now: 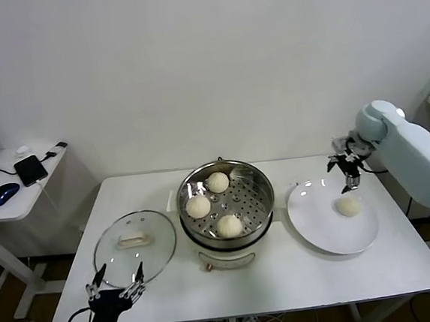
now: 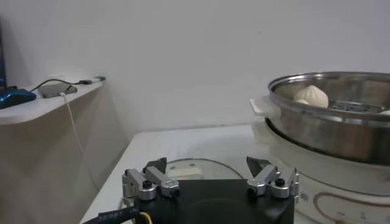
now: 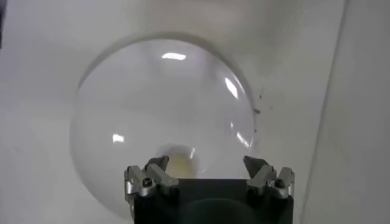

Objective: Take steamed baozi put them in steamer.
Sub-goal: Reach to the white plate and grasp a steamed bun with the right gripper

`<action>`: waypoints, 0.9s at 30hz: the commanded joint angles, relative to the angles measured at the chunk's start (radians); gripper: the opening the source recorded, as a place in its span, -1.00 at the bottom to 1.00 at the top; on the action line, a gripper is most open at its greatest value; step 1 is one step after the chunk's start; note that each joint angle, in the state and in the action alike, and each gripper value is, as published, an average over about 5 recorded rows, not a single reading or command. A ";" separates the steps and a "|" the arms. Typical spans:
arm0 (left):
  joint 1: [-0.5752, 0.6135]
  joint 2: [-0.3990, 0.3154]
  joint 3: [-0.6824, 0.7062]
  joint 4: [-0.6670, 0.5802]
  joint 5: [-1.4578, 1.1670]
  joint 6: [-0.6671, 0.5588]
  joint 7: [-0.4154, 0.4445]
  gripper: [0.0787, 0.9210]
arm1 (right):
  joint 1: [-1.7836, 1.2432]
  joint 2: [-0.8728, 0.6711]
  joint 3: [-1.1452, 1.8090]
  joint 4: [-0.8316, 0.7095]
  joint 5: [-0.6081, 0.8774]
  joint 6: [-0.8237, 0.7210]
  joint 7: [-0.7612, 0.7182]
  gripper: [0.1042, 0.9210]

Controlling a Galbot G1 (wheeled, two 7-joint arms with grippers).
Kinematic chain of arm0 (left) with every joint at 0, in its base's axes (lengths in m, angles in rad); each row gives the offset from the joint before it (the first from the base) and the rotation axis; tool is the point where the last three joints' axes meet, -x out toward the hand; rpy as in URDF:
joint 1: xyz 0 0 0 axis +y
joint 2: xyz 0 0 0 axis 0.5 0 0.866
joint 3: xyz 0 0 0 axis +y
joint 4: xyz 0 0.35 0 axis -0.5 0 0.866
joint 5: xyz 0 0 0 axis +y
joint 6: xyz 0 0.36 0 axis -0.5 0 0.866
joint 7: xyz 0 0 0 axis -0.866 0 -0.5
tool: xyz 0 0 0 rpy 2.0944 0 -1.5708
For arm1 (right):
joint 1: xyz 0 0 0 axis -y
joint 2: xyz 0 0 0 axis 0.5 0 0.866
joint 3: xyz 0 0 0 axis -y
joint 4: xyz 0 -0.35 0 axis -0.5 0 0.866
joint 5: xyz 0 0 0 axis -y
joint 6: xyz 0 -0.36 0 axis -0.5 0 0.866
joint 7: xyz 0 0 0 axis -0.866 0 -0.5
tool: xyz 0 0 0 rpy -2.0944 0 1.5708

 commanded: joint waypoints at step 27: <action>0.012 0.004 -0.009 0.003 0.027 0.000 0.004 0.77 | -0.091 0.135 0.277 -0.362 -0.250 0.103 0.159 0.76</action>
